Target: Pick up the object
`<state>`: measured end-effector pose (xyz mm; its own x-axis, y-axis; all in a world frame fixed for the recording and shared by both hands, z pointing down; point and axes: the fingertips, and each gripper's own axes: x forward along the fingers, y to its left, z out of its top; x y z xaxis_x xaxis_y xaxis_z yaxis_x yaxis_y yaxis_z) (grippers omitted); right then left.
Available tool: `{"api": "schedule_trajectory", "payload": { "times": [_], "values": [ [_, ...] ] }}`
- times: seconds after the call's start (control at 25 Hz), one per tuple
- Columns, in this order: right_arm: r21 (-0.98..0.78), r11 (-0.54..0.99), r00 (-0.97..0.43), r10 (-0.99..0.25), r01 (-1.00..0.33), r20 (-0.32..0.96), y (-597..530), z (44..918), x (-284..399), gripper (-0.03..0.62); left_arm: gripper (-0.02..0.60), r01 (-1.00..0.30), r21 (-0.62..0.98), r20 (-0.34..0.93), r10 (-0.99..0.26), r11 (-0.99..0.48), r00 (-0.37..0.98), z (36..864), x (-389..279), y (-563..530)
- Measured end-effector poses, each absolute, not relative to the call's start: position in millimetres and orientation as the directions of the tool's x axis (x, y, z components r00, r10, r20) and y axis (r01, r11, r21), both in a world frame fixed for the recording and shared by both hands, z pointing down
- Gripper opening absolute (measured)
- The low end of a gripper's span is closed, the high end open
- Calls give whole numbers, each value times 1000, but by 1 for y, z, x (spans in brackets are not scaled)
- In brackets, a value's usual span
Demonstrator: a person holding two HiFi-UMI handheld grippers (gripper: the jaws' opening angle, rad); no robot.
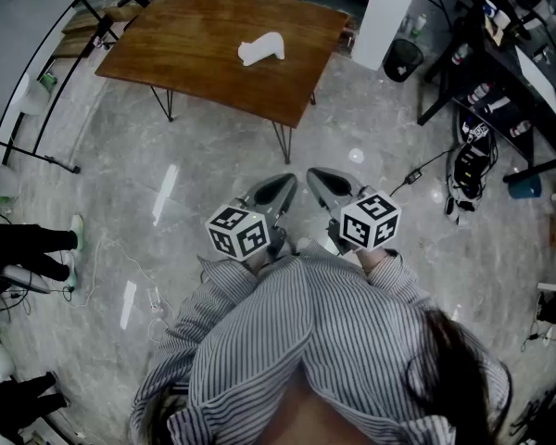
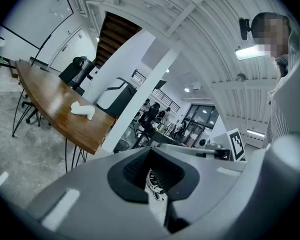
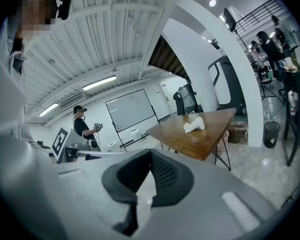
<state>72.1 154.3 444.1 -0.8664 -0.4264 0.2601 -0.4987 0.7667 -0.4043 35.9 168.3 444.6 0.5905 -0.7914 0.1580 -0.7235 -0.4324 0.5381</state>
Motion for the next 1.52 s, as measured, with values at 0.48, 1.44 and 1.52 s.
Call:
{"api": "schedule_trajectory", "payload": {
  "times": [0.48, 1.44, 1.52],
  "values": [
    [-404, 773, -871, -410, -489, 270, 149, 447, 74, 2, 5, -726, 537, 181, -782, -430, 596, 449, 42, 164],
    [-414, 721, -829, -519, -556, 209, 90, 457, 98, 3, 5, -764, 541, 146, -855, -353, 498, 463, 10, 111],
    [-411, 716, -824, -523, -563, 218, 73, 462, 92, 3, 5, -770, 533, 144, -859, -350, 491, 465, -3, 88]
  ]
}}
